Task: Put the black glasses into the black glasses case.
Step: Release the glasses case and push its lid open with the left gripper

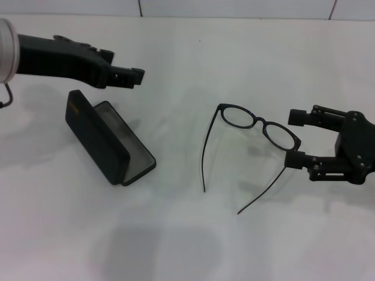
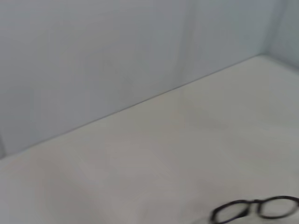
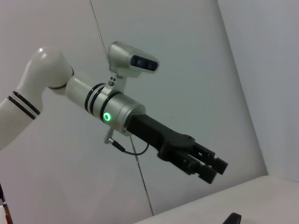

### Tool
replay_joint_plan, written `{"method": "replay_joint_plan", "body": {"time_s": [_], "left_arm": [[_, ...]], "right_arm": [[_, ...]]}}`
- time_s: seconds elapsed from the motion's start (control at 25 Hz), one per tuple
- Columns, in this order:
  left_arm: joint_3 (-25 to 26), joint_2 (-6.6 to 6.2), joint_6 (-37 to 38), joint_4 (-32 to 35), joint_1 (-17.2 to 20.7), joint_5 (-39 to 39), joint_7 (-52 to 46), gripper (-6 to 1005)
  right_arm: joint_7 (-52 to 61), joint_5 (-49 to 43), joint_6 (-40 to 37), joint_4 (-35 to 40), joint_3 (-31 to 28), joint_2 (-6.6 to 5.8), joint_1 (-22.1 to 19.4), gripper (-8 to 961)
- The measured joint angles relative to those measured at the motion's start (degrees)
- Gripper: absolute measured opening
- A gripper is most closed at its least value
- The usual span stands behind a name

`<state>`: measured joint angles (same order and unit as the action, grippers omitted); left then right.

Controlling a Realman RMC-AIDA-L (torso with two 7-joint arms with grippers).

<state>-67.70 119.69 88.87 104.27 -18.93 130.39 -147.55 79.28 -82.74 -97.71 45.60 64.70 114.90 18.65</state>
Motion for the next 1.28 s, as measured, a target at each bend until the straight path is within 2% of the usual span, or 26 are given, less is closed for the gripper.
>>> {"method": "replay_joint_plan", "body": {"time_s": [0.16,0.32,0.48,0.88,1.28], "left_arm": [[-5.35,-0.05,-0.37,0.51,-1.77,8.42,-10.28,719],[-13.6,0.06,-0.52,1.14,-3.33,21.34,-20.35,714],[-19.55,0.5,0.03,1.1,-4.62,30.39,-24.63,710],[-19.0,0.45,-0.38,-1.31,-4.99,31.64,-24.93,698],[-18.84,0.37,-2.34,-7.8,-5.84,31.86,-24.99,690]], "right_arm": [[-1.11,0.05,-0.07,-0.54,-1.05,-0.11,-0.59,872],[-2.47,0.09,-0.11,-1.33,-1.59,-0.63,-1.07,872],[-3.35,-0.06,-0.16,-1.59,-2.81,-0.81,-1.25,872],[-5.15,-0.14,0.09,-2.36,-3.78,-0.74,-1.18,871],[-5.46,-0.18,0.38,-2.81,-3.79,-0.47,-0.72,871]]}}
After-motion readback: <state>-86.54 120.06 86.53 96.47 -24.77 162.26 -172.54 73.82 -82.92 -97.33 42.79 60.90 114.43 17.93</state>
